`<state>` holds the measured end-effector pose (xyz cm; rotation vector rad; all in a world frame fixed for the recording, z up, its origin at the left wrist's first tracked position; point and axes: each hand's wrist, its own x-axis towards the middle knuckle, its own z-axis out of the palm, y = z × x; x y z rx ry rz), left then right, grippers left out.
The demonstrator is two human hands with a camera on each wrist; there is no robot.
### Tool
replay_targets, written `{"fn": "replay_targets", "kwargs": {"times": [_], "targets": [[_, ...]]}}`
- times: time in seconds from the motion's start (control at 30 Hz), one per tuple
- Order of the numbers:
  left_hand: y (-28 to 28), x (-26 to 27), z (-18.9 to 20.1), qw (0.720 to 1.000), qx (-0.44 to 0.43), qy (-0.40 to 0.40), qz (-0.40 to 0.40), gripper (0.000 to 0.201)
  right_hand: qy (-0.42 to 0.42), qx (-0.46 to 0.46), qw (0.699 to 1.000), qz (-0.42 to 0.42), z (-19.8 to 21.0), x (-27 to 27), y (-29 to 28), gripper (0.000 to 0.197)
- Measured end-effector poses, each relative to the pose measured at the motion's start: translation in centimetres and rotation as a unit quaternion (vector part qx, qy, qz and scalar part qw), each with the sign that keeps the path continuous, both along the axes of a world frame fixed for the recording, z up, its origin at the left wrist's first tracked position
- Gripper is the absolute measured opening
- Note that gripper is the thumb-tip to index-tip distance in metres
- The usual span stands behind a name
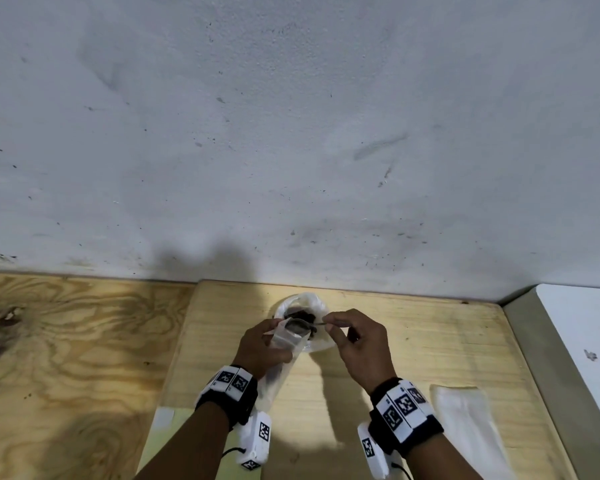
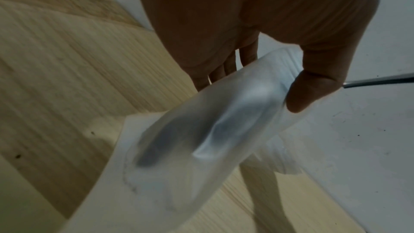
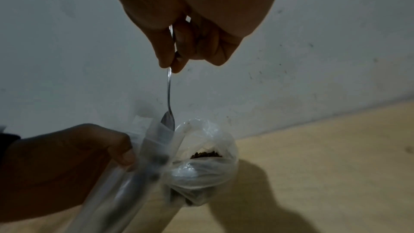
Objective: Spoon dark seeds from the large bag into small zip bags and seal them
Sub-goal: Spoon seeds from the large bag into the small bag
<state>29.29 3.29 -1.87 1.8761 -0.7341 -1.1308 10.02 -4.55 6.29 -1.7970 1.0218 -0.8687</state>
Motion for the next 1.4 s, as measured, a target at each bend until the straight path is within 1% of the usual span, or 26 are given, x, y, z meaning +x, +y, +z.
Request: {"fn": "replay_targets", "kwargs": {"times": [0.07, 0.1, 0.17, 0.27, 0.33, 0.4, 0.57, 0.67, 0.73, 0.8, 0.83, 0.87, 0.93, 0.97, 1.0, 1.07, 1.1, 1.13, 1.2, 1.23, 1.27, 1.3, 1.4], "targets": [[0.1, 0.1, 0.1, 1.0, -0.004, 0.002, 0.0, 0.083, 0.007, -0.016, 1.0, 0.021, 0.2, 0.1, -0.4, 0.024], [0.1, 0.1, 0.2, 1.0, -0.005, 0.002, -0.001, 0.083, -0.006, -0.003, 1.0, 0.015, 0.3, 0.1, -0.7, 0.025], [0.0, 0.2, 0.3, 1.0, -0.009, 0.002, -0.003, 0.081, -0.054, 0.053, 0.996, -0.039, 0.1, -0.1, -1.5, 0.024], [-0.1, 0.4, 0.4, 1.0, -0.013, 0.003, -0.01, 0.079, -0.112, 0.125, 0.974, -0.15, -0.6, -0.8, -2.6, 0.022], [0.0, 0.5, 0.3, 1.0, -0.013, 0.001, -0.017, 0.079, -0.086, 0.159, 0.965, -0.191, -1.3, -1.0, -2.7, 0.024], [0.1, 0.5, 0.4, 1.0, -0.014, 0.001, -0.019, 0.078, -0.026, 0.175, 0.963, -0.201, -2.1, -0.7, -2.5, 0.026], [0.6, 0.4, 1.2, 1.0, -0.014, 0.009, -0.021, 0.082, 0.064, 0.207, 0.963, -0.159, -5.0, 0.1, -1.5, 0.018], [1.4, 0.1, 1.9, 1.0, -0.029, 0.004, -0.011, 0.081, 0.106, 0.237, 0.958, -0.122, -6.1, -0.1, -1.0, 0.016], [2.1, -0.2, 2.4, 0.998, -0.054, -0.019, -0.001, 0.08, 0.159, 0.249, 0.951, -0.087, -5.9, -0.8, -0.6, 0.021], [2.8, -0.4, 2.9, 0.995, -0.081, -0.051, 0.014, 0.079, 0.229, 0.221, 0.946, -0.069, -5.2, -1.6, -0.1, 0.028], [3.0, -0.4, 3.1, 0.993, -0.094, -0.072, 0.021, 0.08, 0.248, 0.191, 0.947, -0.075, -4.6, -1.9, 0.2, 0.027], [3.2, -0.5, 3.4, 0.989, -0.11, -0.093, 0.024, 0.082, 0.244, 0.157, 0.953, -0.083, -3.8, -2.0, 0.5, 0.024], [3.5, -0.9, 4.3, 0.981, -0.145, -0.123, 0.021, 0.082, 0.163, 0.111, 0.978, -0.069, -1.9, -1.7, 1.2, 0.015], [3.6, -1.2, 4.9, 0.978, -0.161, -0.133, 0.017, 0.078, 0.121, 0.11, 0.986, -0.037, -0.7, -1.3, 1.5, 0.013], [3.4, -1.5, 5.4, 0.975, -0.174, -0.138, 0.011, 0.075, 0.098, 0.116, 0.988, 0.007, 0.4, -0.8, 1.7, 0.013], [3.0, -2.3, 6.5, 0.973, -0.186, -0.139, -0.006, 0.073, 0.117, 0.112, 0.983, 0.089, 2.5, -0.1, 2.1, 0.013], [2.7, -2.5, 6.9, 0.973, -0.187, -0.137, -0.015, 0.074, 0.146, 0.098, 0.978, 0.113, 3.2, 0.2, 2.1, 0.014], [2.3, -2.7, 7.3, 0.972, -0.189, -0.137, -0.027, 0.077, 0.179, 0.079, 0.973, 0.12, 3.8, 0.4, 2.0, 0.014], [1.8, -3.0, 7.8, 0.973, -0.193, -0.118, -0.044, 0.088, 0.213, 0.047, 0.971, 0.096, 4.6, 0.6, 1.5, 0.017], [1.7, -3.1, 8.4, 0.976, -0.192, -0.096, -0.042, 0.092, 0.204, 0.037, 0.975, 0.075, 4.9, 0.5, 1.1, 0.021], [1.5, -3.1, 8.8, 0.979, -0.191, -0.066, -0.03, 0.09, 0.184, 0.034, 0.981, 0.053, 5.1, 0.3, 0.7, 0.023], [1.3, -3.2, 9.4, 0.98, -0.194, -0.039, -0.011, 0.081, 0.161, 0.032, 0.986, 0.032, 5.3, 0.0, 0.3, 0.023], [0.9, -3.2, 10.9, 0.975, -0.216, 0.015, 0.057, 0.025, 0.109, 0.026, 0.993, -0.022, 5.8, -0.7, -0.1, 0.022]]}}
